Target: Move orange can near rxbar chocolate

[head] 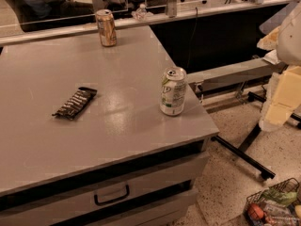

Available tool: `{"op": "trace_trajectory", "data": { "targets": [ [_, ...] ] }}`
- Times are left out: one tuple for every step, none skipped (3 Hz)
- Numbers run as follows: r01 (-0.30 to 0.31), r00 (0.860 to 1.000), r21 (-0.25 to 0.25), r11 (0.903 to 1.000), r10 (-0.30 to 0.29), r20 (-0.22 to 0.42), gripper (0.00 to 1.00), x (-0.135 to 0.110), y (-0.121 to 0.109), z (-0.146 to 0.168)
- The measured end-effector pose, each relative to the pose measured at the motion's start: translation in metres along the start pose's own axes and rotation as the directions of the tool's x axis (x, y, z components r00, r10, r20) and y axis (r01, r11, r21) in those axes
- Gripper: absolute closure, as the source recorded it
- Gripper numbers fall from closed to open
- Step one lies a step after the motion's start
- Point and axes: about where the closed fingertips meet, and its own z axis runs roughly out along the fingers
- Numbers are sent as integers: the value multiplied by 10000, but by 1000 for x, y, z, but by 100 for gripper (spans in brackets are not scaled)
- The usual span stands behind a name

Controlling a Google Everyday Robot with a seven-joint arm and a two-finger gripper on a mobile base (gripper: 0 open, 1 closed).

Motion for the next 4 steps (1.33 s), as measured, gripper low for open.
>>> {"op": "trace_trajectory", "data": {
  "targets": [
    [75, 9999, 28, 10000, -76, 121, 0, -3, -2, 1],
    [461, 9962, 151, 9988, -471, 726, 0, -20, -15, 4],
    [524, 9783, 188, 9984, -551, 1997, 0, -60, -43, 21],
    [8, 9282, 15, 10000, -13, 3722, 0, -108, -82, 42]
  ]
}}
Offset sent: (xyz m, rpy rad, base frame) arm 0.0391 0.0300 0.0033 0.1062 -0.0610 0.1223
